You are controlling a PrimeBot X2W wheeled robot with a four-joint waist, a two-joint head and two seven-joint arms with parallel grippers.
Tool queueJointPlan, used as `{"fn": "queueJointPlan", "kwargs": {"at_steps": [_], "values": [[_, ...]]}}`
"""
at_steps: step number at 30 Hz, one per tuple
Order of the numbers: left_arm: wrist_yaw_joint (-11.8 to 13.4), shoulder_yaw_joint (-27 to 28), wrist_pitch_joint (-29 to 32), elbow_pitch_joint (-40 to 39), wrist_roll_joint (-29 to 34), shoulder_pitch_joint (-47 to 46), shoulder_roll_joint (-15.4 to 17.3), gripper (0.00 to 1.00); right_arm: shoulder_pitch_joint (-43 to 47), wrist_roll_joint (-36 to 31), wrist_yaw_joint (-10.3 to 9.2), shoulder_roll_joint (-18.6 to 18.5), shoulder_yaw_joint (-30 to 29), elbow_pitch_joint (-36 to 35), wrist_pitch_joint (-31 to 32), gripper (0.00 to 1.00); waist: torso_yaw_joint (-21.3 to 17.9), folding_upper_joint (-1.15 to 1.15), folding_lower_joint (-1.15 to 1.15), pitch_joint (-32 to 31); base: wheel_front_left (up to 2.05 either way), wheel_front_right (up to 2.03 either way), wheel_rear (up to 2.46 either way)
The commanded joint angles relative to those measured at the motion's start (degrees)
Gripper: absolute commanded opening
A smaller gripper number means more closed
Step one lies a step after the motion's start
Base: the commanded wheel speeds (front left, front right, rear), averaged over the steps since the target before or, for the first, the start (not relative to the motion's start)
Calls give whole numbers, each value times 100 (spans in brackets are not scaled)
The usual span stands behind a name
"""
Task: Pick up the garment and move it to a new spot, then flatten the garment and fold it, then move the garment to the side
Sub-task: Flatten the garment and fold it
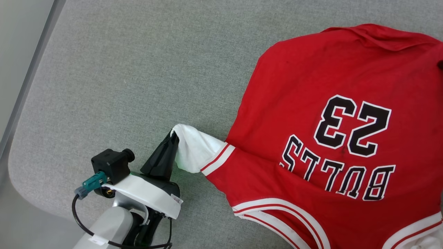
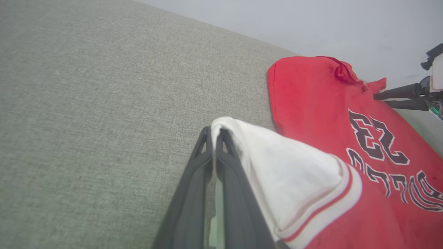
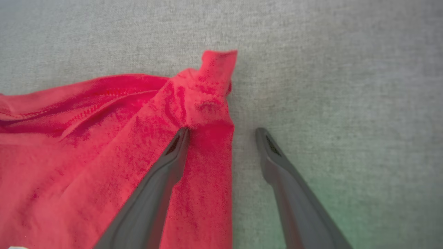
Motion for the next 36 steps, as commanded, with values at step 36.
{"fn": "queueJointPlan", "kwargs": {"at_steps": [36], "values": [[991, 330, 573, -226, -384, 1741, 805, 0, 6213, 1436, -10, 965, 210, -4428, 703, 0, -1503, 0, 0, -2261, 0, 0, 0]]}}
